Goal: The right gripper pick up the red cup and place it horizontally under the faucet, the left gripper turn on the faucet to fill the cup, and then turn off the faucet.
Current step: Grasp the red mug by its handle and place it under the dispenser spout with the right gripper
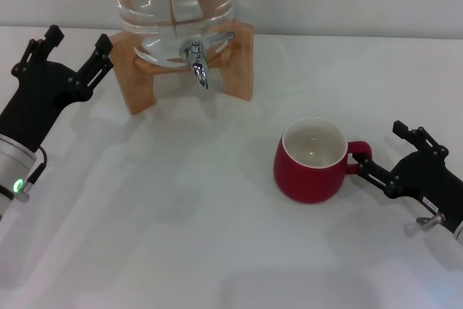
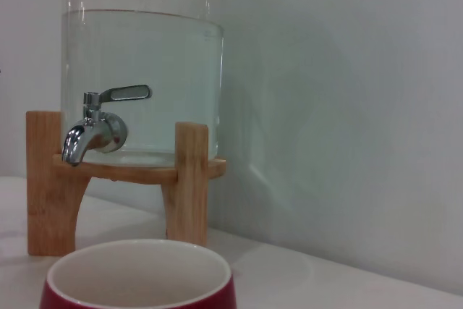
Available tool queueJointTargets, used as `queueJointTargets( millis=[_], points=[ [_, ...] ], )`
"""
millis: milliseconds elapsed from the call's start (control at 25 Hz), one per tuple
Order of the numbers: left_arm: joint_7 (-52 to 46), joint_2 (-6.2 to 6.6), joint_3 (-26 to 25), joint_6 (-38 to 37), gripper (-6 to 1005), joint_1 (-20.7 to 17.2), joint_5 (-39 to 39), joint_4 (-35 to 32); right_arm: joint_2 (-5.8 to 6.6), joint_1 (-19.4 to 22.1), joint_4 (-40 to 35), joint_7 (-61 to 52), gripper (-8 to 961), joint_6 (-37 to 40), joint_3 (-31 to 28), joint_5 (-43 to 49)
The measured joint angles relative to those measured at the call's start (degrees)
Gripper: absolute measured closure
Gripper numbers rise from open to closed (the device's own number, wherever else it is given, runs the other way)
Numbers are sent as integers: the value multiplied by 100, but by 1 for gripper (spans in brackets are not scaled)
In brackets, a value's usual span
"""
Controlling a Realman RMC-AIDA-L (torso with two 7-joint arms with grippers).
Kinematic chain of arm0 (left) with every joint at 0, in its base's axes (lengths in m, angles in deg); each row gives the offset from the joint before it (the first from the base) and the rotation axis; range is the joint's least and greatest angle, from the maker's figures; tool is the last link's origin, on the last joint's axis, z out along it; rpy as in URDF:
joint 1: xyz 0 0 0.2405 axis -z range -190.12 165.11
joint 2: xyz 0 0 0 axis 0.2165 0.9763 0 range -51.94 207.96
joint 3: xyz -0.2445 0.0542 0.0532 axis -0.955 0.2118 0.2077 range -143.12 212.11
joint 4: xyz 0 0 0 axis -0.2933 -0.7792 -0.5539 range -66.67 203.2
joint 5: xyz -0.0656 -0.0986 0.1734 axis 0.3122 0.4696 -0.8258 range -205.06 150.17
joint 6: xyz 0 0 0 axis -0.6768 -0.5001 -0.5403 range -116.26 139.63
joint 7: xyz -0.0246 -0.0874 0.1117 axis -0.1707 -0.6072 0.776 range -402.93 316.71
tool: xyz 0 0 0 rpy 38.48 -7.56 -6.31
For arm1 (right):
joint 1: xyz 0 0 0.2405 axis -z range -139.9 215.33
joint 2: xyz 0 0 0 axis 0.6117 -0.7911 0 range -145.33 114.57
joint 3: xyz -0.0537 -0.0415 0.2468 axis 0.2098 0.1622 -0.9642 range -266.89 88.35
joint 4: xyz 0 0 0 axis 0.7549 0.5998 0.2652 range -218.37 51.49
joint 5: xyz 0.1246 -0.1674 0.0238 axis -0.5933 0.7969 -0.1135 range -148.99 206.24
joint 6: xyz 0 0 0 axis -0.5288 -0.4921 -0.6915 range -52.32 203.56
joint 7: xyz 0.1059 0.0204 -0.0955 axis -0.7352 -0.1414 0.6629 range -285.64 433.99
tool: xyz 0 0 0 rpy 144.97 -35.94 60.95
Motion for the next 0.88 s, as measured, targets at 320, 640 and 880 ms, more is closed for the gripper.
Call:
queueJointTargets(
  millis=[320,640,880],
  points=[
    [0,0,-10,-4,119,7,0,4,0,0,0,4,119,0,0,-98],
    [0,0,-10,-4,120,7,0,9,0,0,0,4,121,-45,0,-98],
    [0,0,-11,-3,120,7,0,9,0,0,0,4,422,-48,18,-59]
  ],
)
